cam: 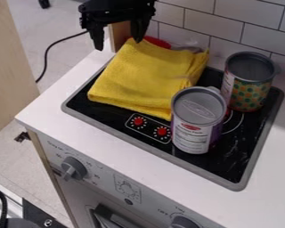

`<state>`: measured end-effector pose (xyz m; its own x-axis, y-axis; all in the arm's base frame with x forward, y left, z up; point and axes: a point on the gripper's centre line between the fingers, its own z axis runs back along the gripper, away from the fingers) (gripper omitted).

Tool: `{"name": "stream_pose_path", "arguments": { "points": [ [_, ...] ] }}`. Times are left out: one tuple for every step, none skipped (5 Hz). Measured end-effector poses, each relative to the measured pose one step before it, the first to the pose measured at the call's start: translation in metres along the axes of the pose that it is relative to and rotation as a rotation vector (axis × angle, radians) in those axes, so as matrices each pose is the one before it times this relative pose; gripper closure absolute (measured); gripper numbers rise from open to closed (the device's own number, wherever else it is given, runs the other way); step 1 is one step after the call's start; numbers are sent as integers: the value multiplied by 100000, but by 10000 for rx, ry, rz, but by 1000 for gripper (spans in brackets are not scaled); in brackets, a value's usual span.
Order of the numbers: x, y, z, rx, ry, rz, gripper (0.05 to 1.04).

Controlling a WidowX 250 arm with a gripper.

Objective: Move away the yellow cloth from the burner to the left

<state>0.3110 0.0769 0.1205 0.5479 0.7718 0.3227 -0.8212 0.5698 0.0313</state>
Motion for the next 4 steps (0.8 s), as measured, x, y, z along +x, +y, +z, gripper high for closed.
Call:
{"name": "stream_pose_path", "arguments": {
  "points": [
    [-478, 108, -633, 172, 211, -147, 85],
    [-764, -211, 44, -36, 344, -2560, 85],
    [-830, 47, 260, -892, -236, -2456, 85],
    [-1137, 279, 724, -1163, -447, -2199, 85]
  ]
}}
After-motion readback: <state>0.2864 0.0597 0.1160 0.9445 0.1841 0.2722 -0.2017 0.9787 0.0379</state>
